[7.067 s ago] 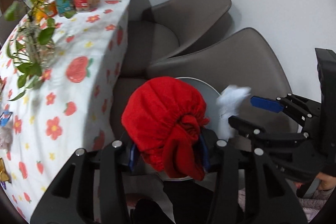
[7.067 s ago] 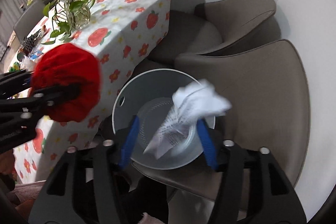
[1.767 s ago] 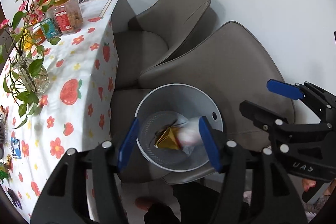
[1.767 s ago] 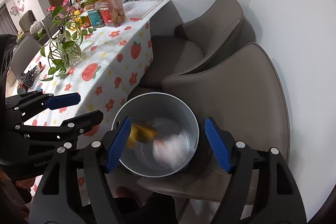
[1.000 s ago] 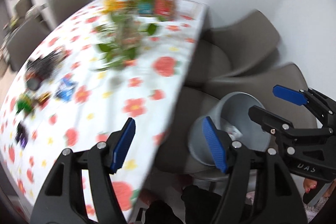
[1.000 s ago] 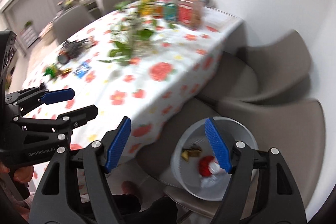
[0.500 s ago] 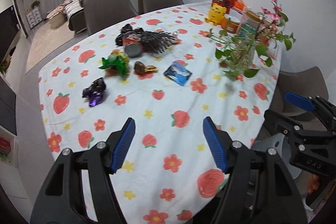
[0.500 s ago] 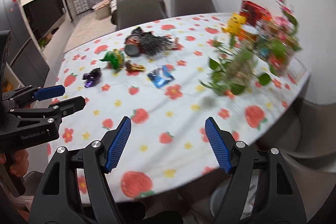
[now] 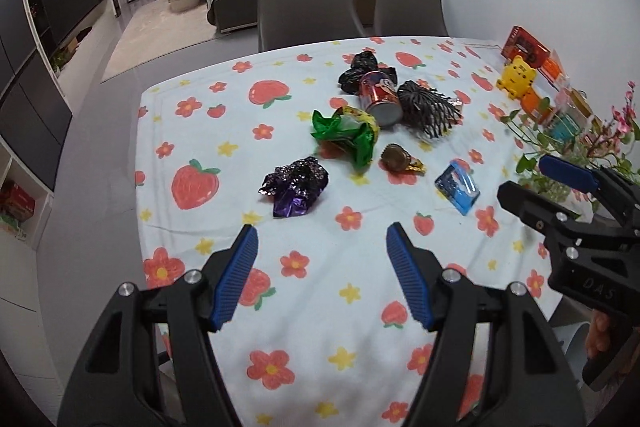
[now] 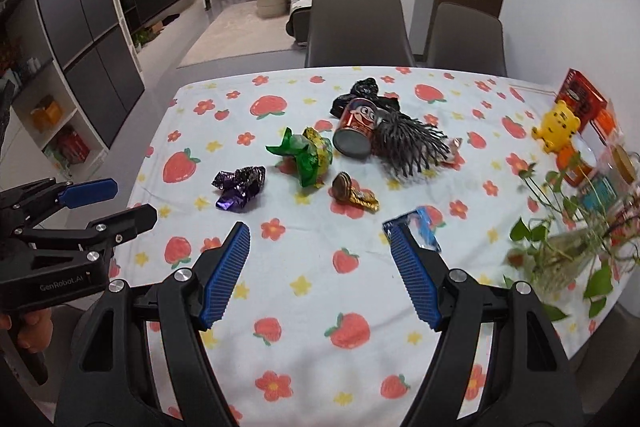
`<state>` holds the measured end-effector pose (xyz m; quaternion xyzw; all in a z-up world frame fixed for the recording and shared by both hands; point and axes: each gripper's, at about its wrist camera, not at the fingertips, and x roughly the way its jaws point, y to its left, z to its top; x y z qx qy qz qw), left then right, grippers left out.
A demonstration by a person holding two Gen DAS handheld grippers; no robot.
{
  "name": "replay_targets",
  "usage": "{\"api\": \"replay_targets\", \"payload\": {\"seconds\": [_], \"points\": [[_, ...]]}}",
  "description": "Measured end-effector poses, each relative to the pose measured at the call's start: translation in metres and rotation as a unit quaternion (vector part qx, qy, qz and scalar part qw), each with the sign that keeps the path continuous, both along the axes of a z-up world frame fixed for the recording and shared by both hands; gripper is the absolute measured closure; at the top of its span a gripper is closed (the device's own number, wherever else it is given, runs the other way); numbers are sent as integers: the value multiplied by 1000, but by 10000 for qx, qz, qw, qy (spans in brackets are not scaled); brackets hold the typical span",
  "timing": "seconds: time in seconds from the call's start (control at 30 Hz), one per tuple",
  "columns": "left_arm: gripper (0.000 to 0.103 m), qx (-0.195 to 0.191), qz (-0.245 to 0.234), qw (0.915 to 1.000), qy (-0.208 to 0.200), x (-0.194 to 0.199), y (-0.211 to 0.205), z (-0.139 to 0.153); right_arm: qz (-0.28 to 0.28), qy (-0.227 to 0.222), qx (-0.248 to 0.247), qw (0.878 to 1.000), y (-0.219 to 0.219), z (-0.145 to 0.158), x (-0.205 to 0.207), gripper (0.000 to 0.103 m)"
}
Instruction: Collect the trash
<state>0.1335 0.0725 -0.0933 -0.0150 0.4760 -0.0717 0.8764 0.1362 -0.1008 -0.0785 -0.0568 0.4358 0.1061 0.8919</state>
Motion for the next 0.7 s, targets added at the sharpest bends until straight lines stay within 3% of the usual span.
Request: {"api": "replay_targets", "payload": {"seconds": [0.17,0.4,0.7], "points": [[36,-28,317,9992,227,40,2,-26,416,115,-130,9990,14,-26,66,33],[36,21,615,9958,675,94,7,-85,774,372,-254,9960,26,-81,138,32],[36,75,629,9923,1062,127,1,-144,901,867,-294,9917,32,-142,174,33]]}}
